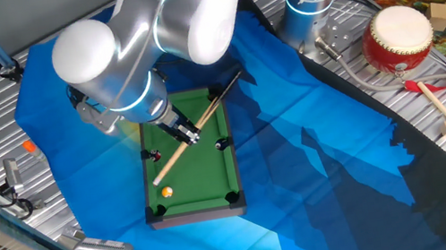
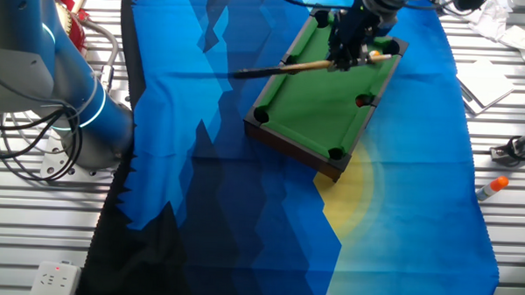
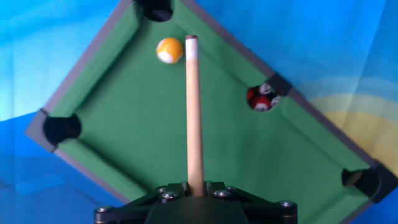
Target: Hit the pool ball
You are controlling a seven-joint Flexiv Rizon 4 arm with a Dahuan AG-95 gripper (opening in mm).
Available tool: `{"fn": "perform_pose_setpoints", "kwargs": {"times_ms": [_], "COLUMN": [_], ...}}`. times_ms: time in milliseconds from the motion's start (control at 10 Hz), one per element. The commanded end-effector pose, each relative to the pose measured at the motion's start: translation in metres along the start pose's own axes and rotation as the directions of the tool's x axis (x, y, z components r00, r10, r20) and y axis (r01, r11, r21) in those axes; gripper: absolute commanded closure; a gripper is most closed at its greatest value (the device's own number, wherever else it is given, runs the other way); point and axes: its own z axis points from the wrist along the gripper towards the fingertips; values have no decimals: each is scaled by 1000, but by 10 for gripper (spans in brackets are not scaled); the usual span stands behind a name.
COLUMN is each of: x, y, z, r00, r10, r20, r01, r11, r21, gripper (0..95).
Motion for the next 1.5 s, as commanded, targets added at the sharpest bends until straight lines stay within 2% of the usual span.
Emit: {"fn": "perform_pose_setpoints", "kwargs": {"times_ms": [100, 300, 700, 1100, 1300, 1500], "x": [1, 2, 1, 1, 0, 0], "y": [1, 1, -6, -10, -11, -11], "z": [3, 4, 19, 31, 33, 33], "r00": [1000, 1000, 1000, 999, 994, 983], "r10": [-12, -8, -4, 1, -97, -180], "r20": [-5, -17, -20, -44, -48, -46], "r01": [12, 8, 4, -2, 97, 180], "r11": [1000, 1000, 1000, 1000, 995, 984], "r21": [-9, -11, -13, -24, -5, -9], "gripper": [950, 950, 950, 950, 950, 950]}}
